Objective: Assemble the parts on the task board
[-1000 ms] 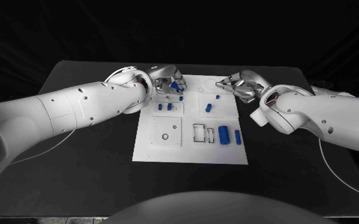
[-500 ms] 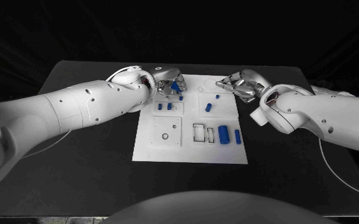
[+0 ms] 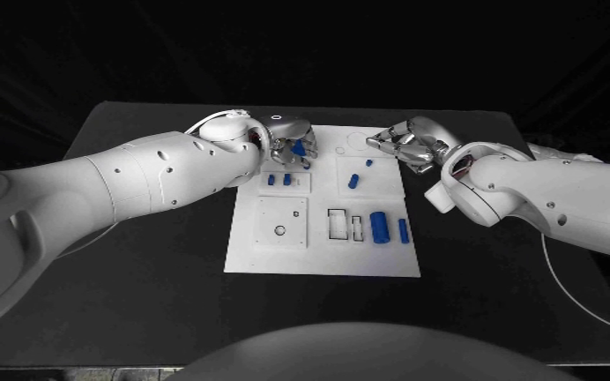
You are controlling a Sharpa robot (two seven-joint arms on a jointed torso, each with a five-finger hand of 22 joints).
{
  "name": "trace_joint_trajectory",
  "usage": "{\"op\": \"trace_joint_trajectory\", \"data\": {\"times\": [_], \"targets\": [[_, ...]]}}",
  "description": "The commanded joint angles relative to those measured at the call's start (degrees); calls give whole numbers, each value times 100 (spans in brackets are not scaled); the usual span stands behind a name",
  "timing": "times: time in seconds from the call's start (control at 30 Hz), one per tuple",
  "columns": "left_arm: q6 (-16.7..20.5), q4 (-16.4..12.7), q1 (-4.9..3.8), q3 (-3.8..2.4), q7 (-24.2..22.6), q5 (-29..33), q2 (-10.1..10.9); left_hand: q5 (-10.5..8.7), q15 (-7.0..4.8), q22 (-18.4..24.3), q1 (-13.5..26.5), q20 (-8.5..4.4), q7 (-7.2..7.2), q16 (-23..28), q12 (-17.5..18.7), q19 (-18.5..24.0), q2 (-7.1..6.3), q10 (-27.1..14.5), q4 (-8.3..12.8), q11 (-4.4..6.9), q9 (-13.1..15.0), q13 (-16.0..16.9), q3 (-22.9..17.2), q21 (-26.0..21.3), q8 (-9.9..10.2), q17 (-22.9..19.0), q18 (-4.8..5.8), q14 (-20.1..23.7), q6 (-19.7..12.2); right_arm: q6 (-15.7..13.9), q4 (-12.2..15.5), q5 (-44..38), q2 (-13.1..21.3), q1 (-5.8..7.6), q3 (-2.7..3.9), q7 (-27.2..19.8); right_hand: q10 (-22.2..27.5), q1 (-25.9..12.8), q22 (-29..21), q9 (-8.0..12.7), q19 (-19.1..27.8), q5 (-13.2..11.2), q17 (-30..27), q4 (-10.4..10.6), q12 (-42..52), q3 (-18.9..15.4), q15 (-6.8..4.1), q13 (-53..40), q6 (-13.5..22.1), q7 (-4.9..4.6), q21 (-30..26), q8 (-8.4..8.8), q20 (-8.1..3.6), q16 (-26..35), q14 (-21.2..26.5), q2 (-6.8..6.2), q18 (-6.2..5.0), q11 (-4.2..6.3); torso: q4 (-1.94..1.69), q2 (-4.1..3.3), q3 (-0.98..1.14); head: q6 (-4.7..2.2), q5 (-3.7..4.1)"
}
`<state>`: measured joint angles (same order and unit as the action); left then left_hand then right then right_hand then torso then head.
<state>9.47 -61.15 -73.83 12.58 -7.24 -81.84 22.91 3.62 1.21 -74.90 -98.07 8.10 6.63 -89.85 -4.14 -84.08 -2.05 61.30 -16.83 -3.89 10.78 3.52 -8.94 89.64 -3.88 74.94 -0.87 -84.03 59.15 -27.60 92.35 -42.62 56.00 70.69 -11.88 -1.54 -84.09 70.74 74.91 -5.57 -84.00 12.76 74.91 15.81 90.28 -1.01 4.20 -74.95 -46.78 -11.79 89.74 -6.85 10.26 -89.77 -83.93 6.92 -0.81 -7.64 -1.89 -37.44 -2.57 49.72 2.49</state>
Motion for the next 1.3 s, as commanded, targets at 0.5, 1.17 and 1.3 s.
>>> {"op": "trace_joint_trajectory", "data": {"times": [0.5,1.17,1.3], "targets": [[-452,238,16,1,95,-277,-163,-32,-131,-1510,-83,-44,-83,-15,57,-592,-124,-193,24,51,-112,-6,-158,36,33,1506,87,-597,-135,46,27,-10,14,-3,-1,49,-591,11,1509,-10,-600,15,1509,-1,-28,-21,43,-1505,-44,-41,26,-32,53,-23,-607,59,81,-43,-2,3,-1,0,41],[-690,477,83,2,164,-416,-305,-32,-163,-1510,-59,-51,-109,-15,28,-592,-125,-221,17,73,-188,2,-262,36,16,1506,87,-597,-215,69,16,103,-1,-3,-1,58,-591,11,1509,-10,-600,15,1509,-1,-28,-21,43,-1505,-44,-41,26,-32,53,-23,-607,59,81,-43,-10,5,2,11,36],[-716,503,88,2,159,-406,-329,-32,-171,-1510,-40,-52,-104,-15,17,-592,-112,-197,15,73,-194,3,-285,36,4,1506,87,-597,-191,74,14,105,-2,-3,-1,59,-591,11,1509,-10,-600,15,1509,-1,-28,-21,43,-1505,-44,-41,26,-32,53,-23,-607,59,81,-43,-9,4,1,6,36]]}}
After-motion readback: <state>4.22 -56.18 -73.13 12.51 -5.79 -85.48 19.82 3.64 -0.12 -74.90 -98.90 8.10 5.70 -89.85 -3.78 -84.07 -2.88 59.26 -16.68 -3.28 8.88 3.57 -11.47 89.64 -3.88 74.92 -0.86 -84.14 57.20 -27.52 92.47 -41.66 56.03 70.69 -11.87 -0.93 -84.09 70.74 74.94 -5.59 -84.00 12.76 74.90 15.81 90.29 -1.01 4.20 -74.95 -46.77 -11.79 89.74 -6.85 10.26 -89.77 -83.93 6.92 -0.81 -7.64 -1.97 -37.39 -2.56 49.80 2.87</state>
